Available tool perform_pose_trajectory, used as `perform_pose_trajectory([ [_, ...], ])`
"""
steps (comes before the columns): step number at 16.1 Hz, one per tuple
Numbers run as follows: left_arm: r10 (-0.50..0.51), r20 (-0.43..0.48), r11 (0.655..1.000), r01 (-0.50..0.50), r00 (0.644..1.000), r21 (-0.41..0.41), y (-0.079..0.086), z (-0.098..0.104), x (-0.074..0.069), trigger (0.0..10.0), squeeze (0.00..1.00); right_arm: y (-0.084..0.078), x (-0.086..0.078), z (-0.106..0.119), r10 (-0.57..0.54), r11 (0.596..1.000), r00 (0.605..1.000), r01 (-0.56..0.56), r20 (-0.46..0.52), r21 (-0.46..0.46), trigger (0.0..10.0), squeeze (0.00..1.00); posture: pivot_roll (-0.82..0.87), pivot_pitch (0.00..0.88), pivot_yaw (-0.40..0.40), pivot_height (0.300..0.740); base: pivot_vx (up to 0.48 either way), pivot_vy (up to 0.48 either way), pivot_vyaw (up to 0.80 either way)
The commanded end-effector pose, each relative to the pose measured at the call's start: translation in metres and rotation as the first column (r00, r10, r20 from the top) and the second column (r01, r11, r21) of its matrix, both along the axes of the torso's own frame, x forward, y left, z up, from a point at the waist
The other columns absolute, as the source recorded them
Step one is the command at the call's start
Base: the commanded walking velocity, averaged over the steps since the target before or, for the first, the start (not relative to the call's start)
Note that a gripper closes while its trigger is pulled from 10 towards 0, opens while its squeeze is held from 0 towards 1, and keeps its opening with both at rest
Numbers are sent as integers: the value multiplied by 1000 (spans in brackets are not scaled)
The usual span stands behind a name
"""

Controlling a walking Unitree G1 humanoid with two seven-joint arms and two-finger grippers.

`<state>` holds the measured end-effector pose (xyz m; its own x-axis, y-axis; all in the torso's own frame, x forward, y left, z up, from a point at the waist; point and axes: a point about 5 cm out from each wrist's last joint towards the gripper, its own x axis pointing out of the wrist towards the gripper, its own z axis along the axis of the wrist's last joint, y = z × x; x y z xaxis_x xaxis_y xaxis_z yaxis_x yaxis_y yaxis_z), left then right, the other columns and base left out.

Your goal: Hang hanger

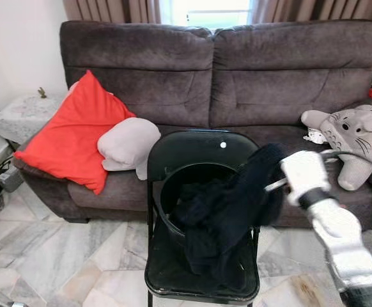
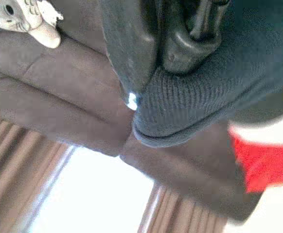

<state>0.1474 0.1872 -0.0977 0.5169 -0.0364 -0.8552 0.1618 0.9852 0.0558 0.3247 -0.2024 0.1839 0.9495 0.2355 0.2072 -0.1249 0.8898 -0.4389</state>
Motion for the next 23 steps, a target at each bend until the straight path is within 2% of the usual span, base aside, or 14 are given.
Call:
perform_pose_trajectory([
  [1,-7,-26,1000,8,1000,17,4,-2,-5,10000,0,7,-14,21,33,996,991,-43,126,76,0,0,3,5,66,740,0,0,0],
  [3,-9,-26,1000,10,1000,18,4,-2,-5,10000,0,7,-24,31,39,994,985,-55,170,91,0,0,-5,6,69,740,0,0,0],
  [4,-12,-27,1000,13,1000,18,4,-2,-5,10000,0,4,-28,42,28,993,978,-51,208,106,0,0,-10,5,70,740,0,0,0],
  [6,-15,-27,1000,16,1000,18,4,-2,-5,10000,0,-1,-29,54,17,993,972,-43,235,110,0,0,-12,4,70,740,0,0,0],
  [7,-17,-27,1000,17,1000,17,4,-2,-5,10000,0,2,-28,53,66,996,977,-77,203,48,0,0,-13,0,65,740,0,0,0],
  [9,-15,-25,1000,15,1000,15,3,-2,-5,10000,0,11,-23,30,135,990,988,-131,70,-55,0,0,-1,0,61,740,0,0,0],
  [10,-9,-24,1000,9,1000,14,3,-2,-5,10000,0,14,-21,0,161,972,984,-171,-75,-164,0,0,3,0,59,740,0,0,0],
  [13,-7,-26,1000,7,1000,17,3,-2,-6,10000,0,20,-25,-35,201,940,954,-252,-220,-231,0,0,10,0,59,740,0,0,0],
  [16,-7,-27,1000,8,1000,18,4,-2,-6,10000,0,36,-30,-58,304,873,892,-402,-334,-277,0,0,9,0,59,740,0,0,0],
  [18,-7,-27,1000,7,1000,18,4,-2,-6,10000,0,44,-34,-68,364,840,849,-477,-384,-258,0,0,14,0,57,740,0,0,0],
  [20,-10,-27,1000,10,1000,17,4,-2,-6,10000,0,56,-45,-77,472,745,755,-617,-455,-253,0,0,13,0,60,740,0,0,0],
  [21,-9,-27,1000,10,1000,18,4,-2,-6,10000,0,63,-47,-74,519,717,722,-659,-458,-227,0,0,10,0,60,740,0,0,0],
  [22,-9,-28,1000,9,1000,19,4,-2,-6,10000,0,65,-48,-73,534,706,709,-673,-459,-219,863,0,10,0,60,740,0,0,0],
  [23,-9,-28,1000,9,1000,19,4,-2,-6,10000,0,66,-48,-73,544,693,695,-688,-470,-215,3569,0,11,0,61,740,0,0,0],
])
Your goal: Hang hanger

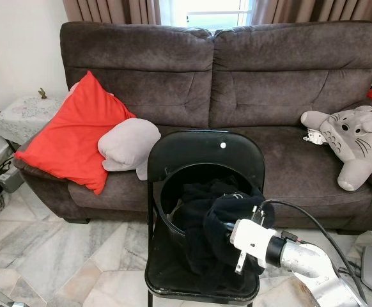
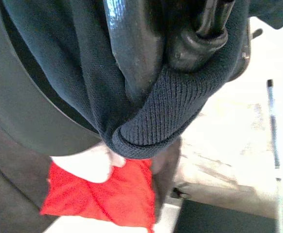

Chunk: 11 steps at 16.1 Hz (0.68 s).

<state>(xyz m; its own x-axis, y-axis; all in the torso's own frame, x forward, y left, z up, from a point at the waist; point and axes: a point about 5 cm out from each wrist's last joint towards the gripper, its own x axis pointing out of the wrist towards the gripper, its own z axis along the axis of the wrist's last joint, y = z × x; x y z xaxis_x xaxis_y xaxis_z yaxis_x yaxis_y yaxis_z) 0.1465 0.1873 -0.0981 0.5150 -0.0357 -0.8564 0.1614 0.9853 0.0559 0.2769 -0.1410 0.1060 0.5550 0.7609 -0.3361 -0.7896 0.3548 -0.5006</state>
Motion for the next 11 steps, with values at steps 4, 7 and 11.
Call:
perform_pose_trajectory([
  [4,-9,-27,1000,9,1000,17,4,-2,-5,10000,0,4,-3,5,66,996,998,-65,20,-60,10000,0,8,2,61,740,0,0,0],
  [7,-13,-28,1000,13,1000,17,4,-2,-4,10000,0,-4,5,16,-13,998,994,20,107,-61,10000,1000,5,5,61,740,0,0,0],
  [11,-15,-28,1000,15,999,16,4,-2,-4,10000,0,8,-7,30,67,997,989,-63,132,-34,10000,1000,-2,10,60,740,0,0,0],
])
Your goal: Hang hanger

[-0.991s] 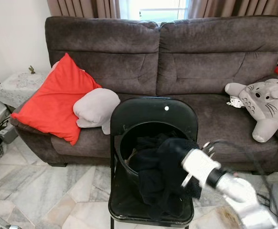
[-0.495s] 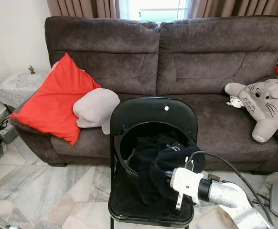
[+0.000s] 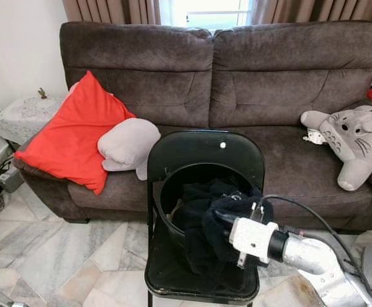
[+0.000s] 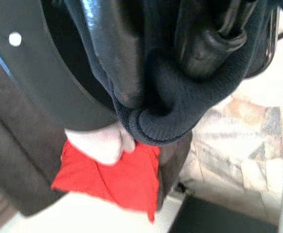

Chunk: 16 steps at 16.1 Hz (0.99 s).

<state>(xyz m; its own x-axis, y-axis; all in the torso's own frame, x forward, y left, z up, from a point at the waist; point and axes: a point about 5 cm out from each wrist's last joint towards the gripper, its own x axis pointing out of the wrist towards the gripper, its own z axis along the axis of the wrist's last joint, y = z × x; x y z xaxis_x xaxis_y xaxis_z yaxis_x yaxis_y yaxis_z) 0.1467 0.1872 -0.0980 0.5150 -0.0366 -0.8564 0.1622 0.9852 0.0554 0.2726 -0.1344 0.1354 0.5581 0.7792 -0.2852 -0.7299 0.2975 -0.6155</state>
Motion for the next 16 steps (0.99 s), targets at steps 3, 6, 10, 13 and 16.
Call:
perform_pose_trajectory([
  [3,-15,-28,1000,16,999,16,3,-2,-4,10000,0,7,-12,5,66,997,997,-64,-44,32,10000,1000,-5,10,59,740,0,0,0],
  [6,-15,-28,1000,15,999,14,3,-2,-4,10000,0,5,-30,-6,117,991,979,-125,-169,-41,10000,122,-7,11,56,740,0,0,0],
  [10,-22,-32,1000,22,999,13,2,-2,-4,10000,0,-17,-34,-25,18,972,976,-68,-219,-224,10000,0,-11,14,57,740,0,0,0],
  [13,-22,-32,1000,23,999,14,3,-2,-4,10000,0,-23,-29,-27,-38,957,983,-16,-182,-288,10000,0,-13,15,59,740,0,0,0],
  [16,-22,-31,1000,23,999,15,3,-2,-4,10000,0,-24,-34,-32,-45,953,981,-15,-191,-303,10000,0,-13,15,59,740,0,0,0],
])
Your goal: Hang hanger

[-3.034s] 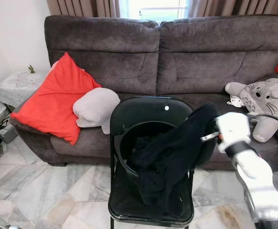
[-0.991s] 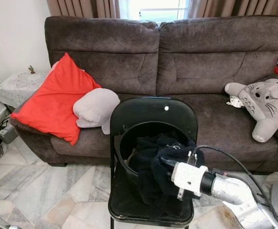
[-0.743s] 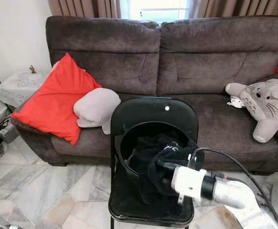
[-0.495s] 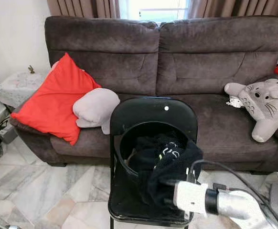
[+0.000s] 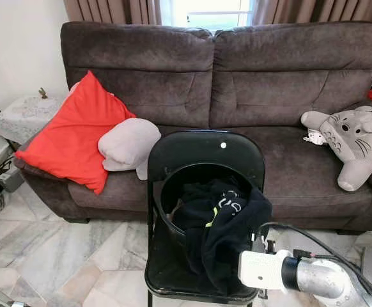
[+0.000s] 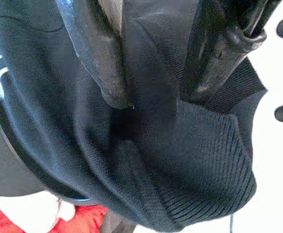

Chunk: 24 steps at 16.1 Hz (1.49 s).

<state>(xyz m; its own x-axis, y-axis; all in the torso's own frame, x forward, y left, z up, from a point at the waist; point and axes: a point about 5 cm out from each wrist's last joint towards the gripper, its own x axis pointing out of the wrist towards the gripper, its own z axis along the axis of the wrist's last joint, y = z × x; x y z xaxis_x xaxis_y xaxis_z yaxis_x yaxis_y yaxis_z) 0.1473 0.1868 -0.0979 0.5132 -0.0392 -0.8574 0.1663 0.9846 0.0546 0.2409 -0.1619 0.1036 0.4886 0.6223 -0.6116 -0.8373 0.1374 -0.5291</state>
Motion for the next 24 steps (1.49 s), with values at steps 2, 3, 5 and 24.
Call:
perform_pose_trajectory([
  [2,-18,-29,1000,19,999,17,4,-2,-5,10000,0,6,-9,0,13,999,1000,-12,-22,35,10000,0,-13,16,57,740,0,0,0],
  [3,-17,-30,1000,18,999,17,4,-2,-5,10000,0,7,-15,0,9,999,999,-7,-35,51,10000,0,-16,17,56,740,0,0,0],
  [5,-18,-30,1000,19,999,16,3,-2,-5,10000,0,8,-22,-1,11,998,999,-8,-50,66,10000,0,-17,17,56,740,0,0,0],
  [24,-21,-33,1000,21,999,13,2,-3,-7,10000,0,6,-9,-35,-180,977,898,209,401,-31,10000,0,-14,0,40,740,0,0,0],
])
